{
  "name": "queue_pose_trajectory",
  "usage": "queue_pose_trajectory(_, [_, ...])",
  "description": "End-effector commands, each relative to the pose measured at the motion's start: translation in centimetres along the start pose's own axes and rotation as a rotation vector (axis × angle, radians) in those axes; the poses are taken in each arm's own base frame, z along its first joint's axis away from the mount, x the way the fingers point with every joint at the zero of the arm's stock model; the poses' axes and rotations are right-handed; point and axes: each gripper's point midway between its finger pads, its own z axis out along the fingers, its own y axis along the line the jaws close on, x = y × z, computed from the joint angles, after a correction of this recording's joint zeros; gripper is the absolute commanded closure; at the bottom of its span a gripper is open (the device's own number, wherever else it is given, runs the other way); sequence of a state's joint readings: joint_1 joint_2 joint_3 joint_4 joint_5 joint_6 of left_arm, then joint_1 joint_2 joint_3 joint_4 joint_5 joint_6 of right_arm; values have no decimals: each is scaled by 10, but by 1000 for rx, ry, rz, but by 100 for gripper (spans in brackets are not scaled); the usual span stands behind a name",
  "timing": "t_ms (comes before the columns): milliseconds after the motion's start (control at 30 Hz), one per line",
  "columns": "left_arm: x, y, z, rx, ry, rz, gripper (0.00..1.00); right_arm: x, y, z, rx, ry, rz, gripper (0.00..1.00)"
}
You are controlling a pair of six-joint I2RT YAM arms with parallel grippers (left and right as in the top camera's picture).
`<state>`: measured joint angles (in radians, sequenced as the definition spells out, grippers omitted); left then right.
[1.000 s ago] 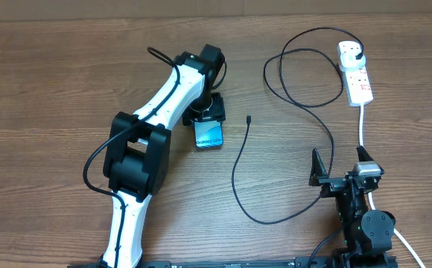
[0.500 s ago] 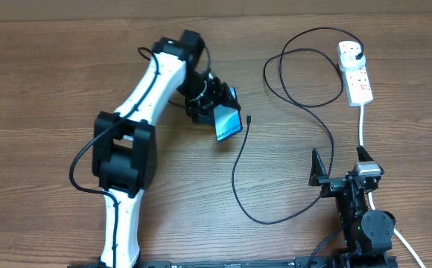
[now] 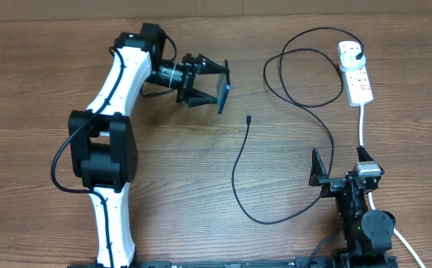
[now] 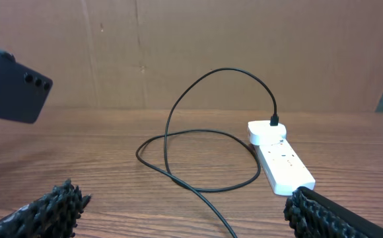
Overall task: Plug charger to phone and switch on socket
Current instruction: 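Move the right gripper toward the phone held by the left gripper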
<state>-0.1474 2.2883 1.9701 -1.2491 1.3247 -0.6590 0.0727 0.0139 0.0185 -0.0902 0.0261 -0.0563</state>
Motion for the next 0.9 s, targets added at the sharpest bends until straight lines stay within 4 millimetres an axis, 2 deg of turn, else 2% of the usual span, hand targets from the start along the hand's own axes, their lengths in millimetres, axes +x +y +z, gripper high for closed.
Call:
queue_pose_trajectory(0, [15, -32, -18, 159, 83, -18, 39, 1, 1, 0, -7, -7, 4, 0])
queue_pose_trajectory(200, [16, -38, -28, 202, 101, -63, 39, 1, 1, 0, -7, -7, 3, 0])
queue_pose_trajectory(467, [15, -38, -29, 204, 99, -73, 39, 1, 1, 0, -7, -8, 3, 0])
queue_pose_trajectory(533, [15, -38, -29, 204, 100, -73, 39, -19, 4, -1, -18, -87, 4, 0])
queue_pose_trajectory(567, [15, -38, -29, 204, 100, -73, 39, -30, 9, -2, -52, -135, 6, 0])
queue_pose_trajectory(633, [15, -38, -30, 204, 100, -79, 38, -48, 42, -11, -255, -197, 76, 0])
queue_pose_trajectory(733, [15, -38, -30, 204, 100, -83, 38, -47, 100, -38, -645, -126, 229, 0])
queue_pose_trajectory(767, [15, -38, -30, 204, 100, -83, 39, -45, 110, -45, -717, -99, 255, 0])
queue_pose_trajectory(833, [15, -38, -30, 204, 100, -79, 38, -63, 112, -52, -756, -143, 329, 0])
queue_pose_trajectory(867, [15, -38, -30, 204, 100, -79, 39, -79, 111, -57, -770, -196, 357, 0])
